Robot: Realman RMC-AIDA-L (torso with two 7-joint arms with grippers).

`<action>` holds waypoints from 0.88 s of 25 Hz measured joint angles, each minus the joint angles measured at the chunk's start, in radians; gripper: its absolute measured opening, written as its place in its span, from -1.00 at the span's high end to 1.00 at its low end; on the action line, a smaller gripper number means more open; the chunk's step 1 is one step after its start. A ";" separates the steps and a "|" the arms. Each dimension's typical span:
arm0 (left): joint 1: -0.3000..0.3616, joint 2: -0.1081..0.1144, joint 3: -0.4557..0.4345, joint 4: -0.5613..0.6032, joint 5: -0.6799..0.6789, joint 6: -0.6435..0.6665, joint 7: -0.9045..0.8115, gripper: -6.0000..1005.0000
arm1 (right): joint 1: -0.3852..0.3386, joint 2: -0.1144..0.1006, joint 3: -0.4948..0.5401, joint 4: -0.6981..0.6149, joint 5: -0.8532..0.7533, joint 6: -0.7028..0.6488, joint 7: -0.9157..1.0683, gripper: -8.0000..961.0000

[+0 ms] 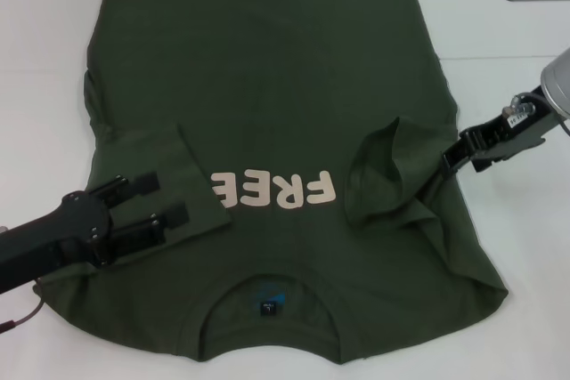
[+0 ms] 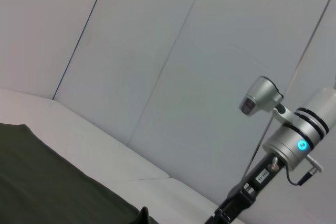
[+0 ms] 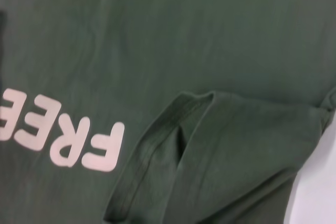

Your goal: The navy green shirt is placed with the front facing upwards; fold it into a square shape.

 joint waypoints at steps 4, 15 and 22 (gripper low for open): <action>0.000 0.000 0.002 0.000 -0.003 -0.003 -0.002 -0.80 | -0.013 0.018 -0.005 0.016 0.003 0.021 -0.018 -0.19; -0.002 0.000 0.004 0.000 -0.003 -0.003 -0.002 -0.80 | 0.007 0.051 -0.074 0.107 0.000 0.141 -0.009 -0.17; -0.001 0.000 0.004 0.000 -0.004 -0.003 -0.002 -0.80 | 0.023 0.073 -0.082 0.115 0.008 0.217 -0.007 -0.17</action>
